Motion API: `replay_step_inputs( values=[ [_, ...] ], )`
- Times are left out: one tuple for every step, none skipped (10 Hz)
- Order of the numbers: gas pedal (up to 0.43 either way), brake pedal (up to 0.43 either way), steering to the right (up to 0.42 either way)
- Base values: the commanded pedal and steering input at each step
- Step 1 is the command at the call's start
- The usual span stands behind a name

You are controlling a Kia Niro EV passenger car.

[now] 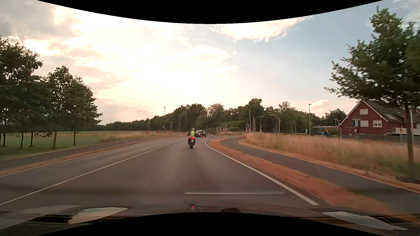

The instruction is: Follow the waypoints while adhering to traffic rules and regulations

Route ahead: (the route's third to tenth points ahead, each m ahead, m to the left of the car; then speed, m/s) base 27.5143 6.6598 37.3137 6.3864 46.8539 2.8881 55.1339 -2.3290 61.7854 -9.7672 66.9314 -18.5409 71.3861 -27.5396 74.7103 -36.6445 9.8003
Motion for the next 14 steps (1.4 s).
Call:
replay_step_inputs(
  values=[
    [0.067,0.0,-0.069],
    [0.087,0.0,-0.07],
    [0.087,0.0,-0.07],
    [0.087,0.0,-0.067],
    [0.098,0.0,-0.062],
    [0.098,0.0,-0.055],
    [0.098,0.0,-0.049],
    [0.11,0.0,-0.048],
    [0.11,0.0,-0.048],
    [0.11,0.0,-0.048],
    [0.11,0.0,-0.047],
    [0.11,0.0,-0.046],
    [0.11,0.0,-0.041],
    [0.11,0.0,-0.033]
  ],
)
